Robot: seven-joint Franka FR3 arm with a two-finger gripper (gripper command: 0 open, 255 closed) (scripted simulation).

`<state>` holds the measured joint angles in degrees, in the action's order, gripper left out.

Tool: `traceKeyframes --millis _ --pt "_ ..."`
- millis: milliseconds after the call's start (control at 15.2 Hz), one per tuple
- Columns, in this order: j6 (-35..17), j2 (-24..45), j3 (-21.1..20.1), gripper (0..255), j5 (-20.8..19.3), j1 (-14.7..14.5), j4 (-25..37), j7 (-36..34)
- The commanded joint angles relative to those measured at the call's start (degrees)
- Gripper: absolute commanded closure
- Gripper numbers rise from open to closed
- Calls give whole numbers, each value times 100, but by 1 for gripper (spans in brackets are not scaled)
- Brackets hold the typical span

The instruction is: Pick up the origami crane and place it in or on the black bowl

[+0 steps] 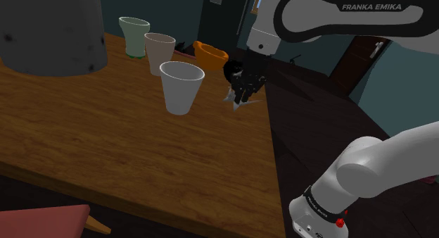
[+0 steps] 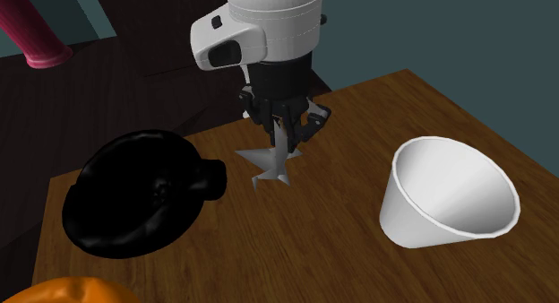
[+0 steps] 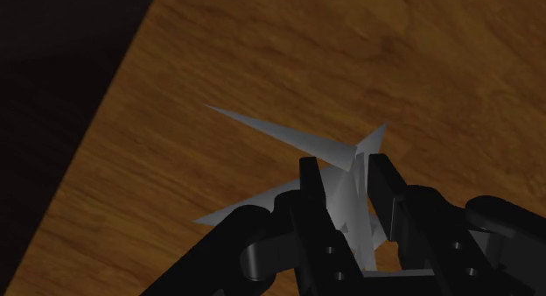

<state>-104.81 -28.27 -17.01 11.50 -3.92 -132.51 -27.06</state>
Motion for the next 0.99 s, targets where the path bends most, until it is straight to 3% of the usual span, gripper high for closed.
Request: traceKeyframes --millis 0,396,924 --pt "0 0 0 255 0 0 0 0" --pt "-1 1 0 255 0 0 -1 0" --pt "611 -5 67 255 -56 26 607 -43"
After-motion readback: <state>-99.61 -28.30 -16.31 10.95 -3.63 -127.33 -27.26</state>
